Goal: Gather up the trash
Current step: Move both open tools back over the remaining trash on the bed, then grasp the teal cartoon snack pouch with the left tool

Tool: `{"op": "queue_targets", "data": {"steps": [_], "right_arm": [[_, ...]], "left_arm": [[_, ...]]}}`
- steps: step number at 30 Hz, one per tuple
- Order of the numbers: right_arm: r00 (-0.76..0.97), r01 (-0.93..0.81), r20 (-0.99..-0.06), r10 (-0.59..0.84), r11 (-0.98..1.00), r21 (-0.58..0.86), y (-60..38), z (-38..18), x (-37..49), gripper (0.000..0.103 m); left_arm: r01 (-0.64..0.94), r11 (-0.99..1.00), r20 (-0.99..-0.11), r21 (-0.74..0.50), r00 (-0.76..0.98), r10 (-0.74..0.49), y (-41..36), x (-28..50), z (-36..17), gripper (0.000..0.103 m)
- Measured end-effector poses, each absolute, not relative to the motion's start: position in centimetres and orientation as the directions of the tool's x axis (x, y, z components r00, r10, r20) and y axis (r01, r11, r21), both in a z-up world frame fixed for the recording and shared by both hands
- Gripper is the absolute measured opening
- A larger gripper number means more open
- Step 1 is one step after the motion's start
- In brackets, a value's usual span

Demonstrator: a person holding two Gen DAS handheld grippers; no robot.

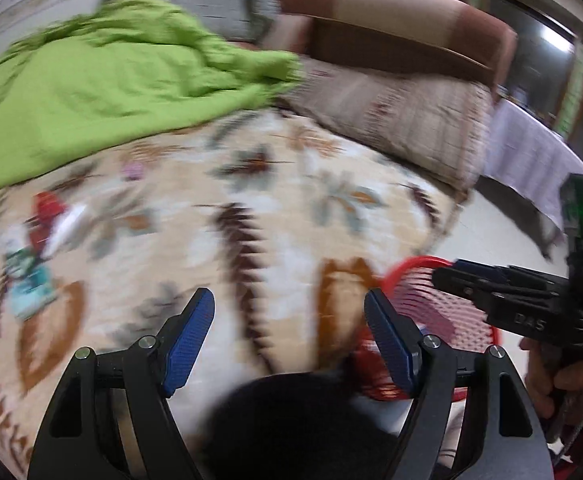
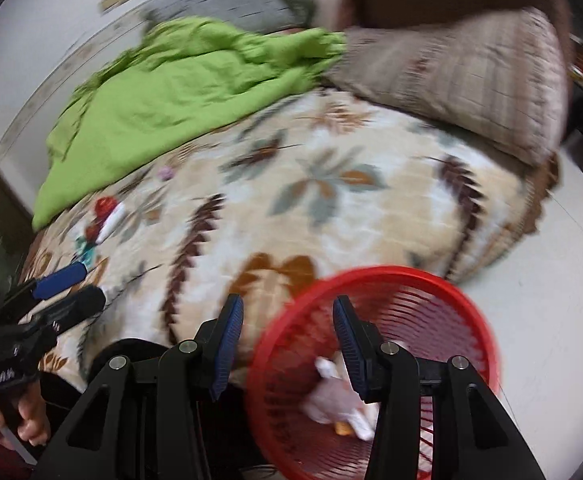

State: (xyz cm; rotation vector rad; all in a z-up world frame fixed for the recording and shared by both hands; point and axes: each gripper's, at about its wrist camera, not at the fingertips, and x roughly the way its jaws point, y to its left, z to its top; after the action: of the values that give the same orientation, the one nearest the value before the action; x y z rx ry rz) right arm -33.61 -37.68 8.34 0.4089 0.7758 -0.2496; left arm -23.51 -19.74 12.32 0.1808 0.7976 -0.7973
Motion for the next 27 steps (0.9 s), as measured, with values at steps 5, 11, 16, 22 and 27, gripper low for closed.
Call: {"op": "queue_targets", "data": {"steps": [5, 11, 16, 22, 27], "right_arm": [[0.703, 0.262, -0.711, 0.004, 0.928, 0.264, -34.0, 8.7, -29.9, 0.050], [0.706, 0.185, -0.706, 0.057, 0.947, 0.262, -31.2, 8.9, -27.4, 0.052], [0.691, 0.166, -0.718, 0.079, 0.950, 0.264, -30.6, 8.3, -26.4, 0.053], [0.670, 0.193, -0.739, 0.073, 0.944, 0.268, -31.4, 7.4, -25.8, 0.053], [0.661, 0.206, -0.747, 0.071, 0.940, 0.272, -31.7, 7.0, -25.6, 0.053]], "left_arm": [[0.581, 0.799, -0.705, -0.155, 0.502, -0.502, -13.9, -19.6, 11.9, 0.076], [0.422, 0.897, -0.720, -0.133, 0.581, -0.379, -6.1, -12.4, 11.3, 0.076], [0.323, 0.927, -0.774, -0.190, 0.531, -0.344, -1.3, -4.8, 8.4, 0.076], [0.275, 0.915, -0.799, -0.294, 0.455, -0.393, 0.6, 1.2, 4.7, 0.076], [0.321, 0.880, -0.801, -0.351, 0.383, -0.459, -0.3, 1.6, 3.1, 0.076]]}}
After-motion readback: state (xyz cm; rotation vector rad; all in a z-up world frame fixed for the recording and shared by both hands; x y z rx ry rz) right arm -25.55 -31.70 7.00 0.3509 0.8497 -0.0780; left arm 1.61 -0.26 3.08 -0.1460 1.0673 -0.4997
